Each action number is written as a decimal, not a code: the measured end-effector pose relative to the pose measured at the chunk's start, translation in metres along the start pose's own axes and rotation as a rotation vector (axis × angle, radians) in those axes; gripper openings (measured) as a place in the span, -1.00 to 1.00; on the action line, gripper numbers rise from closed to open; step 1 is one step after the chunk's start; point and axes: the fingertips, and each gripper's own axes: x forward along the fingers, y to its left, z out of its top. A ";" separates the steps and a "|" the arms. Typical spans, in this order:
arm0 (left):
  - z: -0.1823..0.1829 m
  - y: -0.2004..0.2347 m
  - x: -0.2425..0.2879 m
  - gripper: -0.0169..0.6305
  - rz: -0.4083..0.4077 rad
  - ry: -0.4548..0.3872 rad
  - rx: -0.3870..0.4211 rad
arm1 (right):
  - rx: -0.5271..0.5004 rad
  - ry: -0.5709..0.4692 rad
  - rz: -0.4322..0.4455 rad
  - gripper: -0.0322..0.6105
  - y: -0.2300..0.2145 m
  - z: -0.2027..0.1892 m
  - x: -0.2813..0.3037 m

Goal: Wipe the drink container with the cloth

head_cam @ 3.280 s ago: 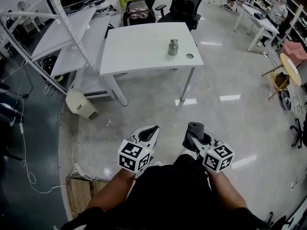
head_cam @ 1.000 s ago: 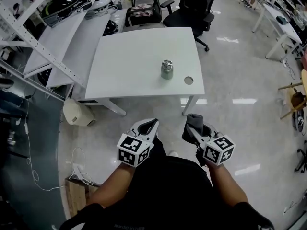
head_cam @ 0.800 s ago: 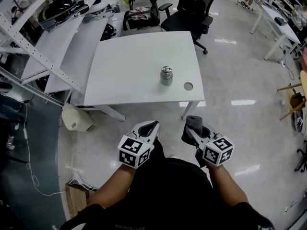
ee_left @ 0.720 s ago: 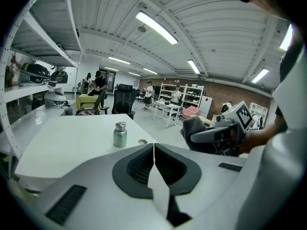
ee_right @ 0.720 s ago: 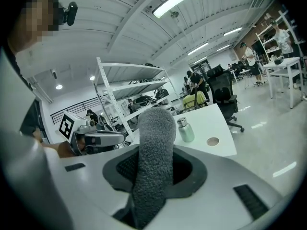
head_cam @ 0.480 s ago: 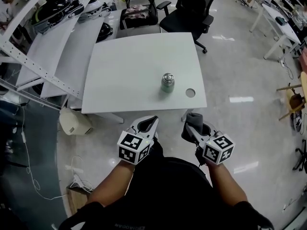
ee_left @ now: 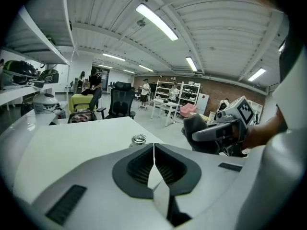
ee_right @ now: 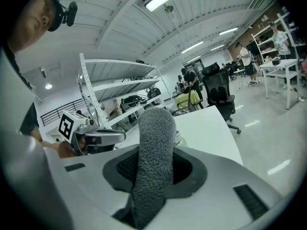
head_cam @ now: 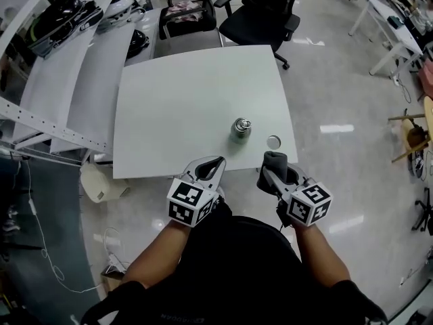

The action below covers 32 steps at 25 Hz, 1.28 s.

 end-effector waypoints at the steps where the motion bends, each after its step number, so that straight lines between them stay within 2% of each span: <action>1: 0.003 0.005 0.004 -0.89 -0.009 0.004 0.010 | 0.001 -0.002 -0.008 -0.56 -0.002 0.005 0.005; 10: 0.010 0.042 0.036 -0.89 -0.116 0.057 0.080 | 0.017 -0.007 -0.098 -0.56 -0.024 0.026 0.050; 17: 0.015 0.067 0.049 -0.89 -0.153 0.061 0.167 | 0.021 -0.030 -0.140 -0.56 -0.031 0.039 0.075; 23: 0.018 0.072 0.060 -0.89 -0.163 0.053 0.222 | 0.011 -0.030 -0.151 -0.56 -0.041 0.050 0.085; 27: 0.016 0.071 0.077 -0.88 -0.154 0.052 0.290 | -0.020 -0.036 -0.112 -0.56 -0.044 0.064 0.097; 28: 0.015 0.071 0.082 -0.84 -0.153 0.054 0.297 | -0.032 -0.035 -0.093 -0.56 -0.043 0.069 0.100; 30: 0.009 0.069 0.093 -0.58 -0.155 0.075 0.298 | -0.060 -0.030 -0.052 -0.56 -0.041 0.077 0.108; 32: 0.001 0.065 0.104 -0.47 -0.168 0.108 0.287 | -0.090 -0.024 -0.011 -0.56 -0.041 0.085 0.116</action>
